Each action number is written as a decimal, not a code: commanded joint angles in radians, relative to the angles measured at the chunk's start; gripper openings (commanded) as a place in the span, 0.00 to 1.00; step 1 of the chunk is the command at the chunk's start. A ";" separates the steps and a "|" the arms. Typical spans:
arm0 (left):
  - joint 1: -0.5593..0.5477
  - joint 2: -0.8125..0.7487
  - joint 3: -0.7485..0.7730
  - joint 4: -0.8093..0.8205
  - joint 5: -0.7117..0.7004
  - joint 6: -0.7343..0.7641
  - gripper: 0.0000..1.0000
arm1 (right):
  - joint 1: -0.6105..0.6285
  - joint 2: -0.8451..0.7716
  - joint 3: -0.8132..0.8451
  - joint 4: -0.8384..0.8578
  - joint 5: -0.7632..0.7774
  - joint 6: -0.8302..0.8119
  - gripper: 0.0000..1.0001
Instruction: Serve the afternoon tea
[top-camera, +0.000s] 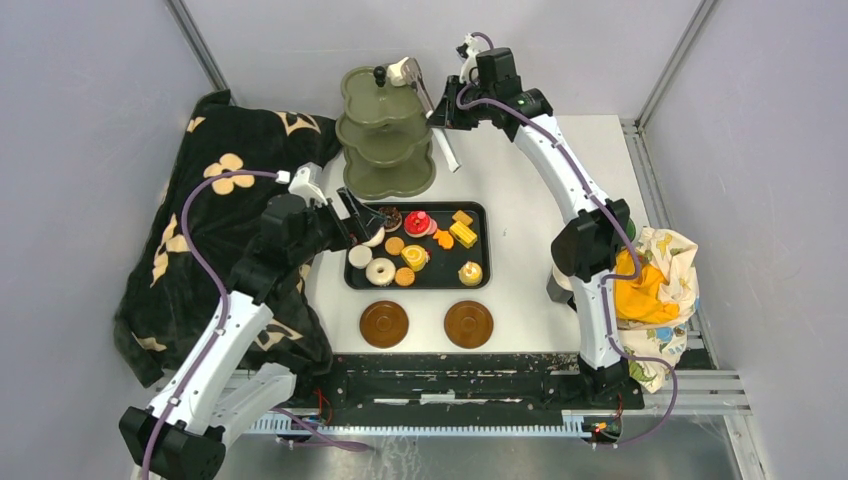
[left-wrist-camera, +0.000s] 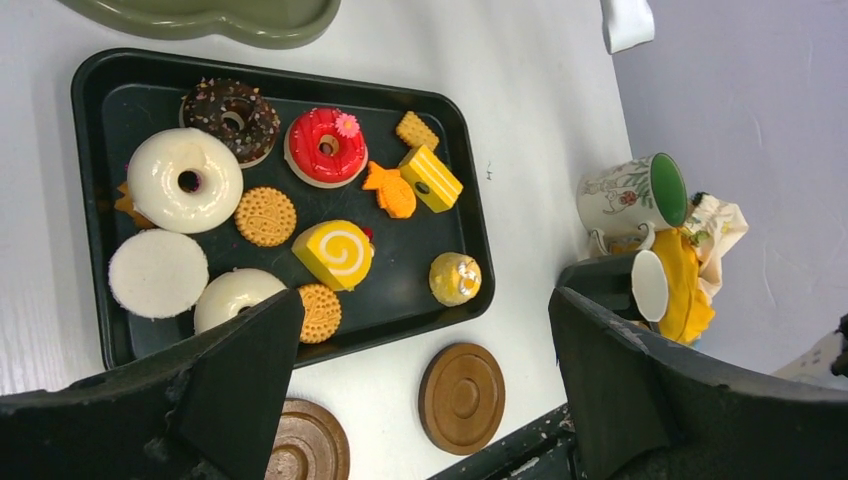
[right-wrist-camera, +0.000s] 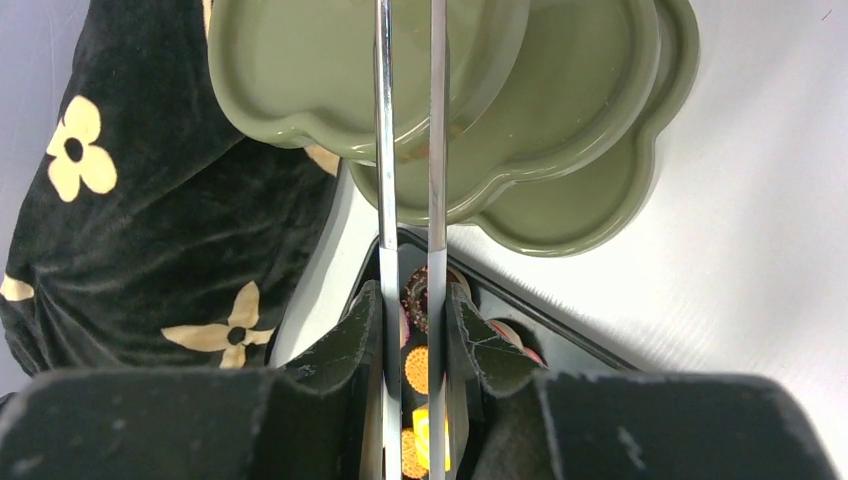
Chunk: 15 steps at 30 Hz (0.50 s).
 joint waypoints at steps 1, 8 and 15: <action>0.007 0.023 0.011 0.001 -0.024 0.057 0.99 | -0.005 0.001 0.059 0.076 -0.047 0.006 0.01; 0.007 0.044 -0.012 0.029 -0.028 0.036 0.99 | -0.003 0.012 0.045 0.116 -0.066 0.007 0.01; 0.006 0.055 -0.008 0.021 -0.015 0.045 0.99 | 0.012 0.018 0.021 0.241 -0.039 0.021 0.01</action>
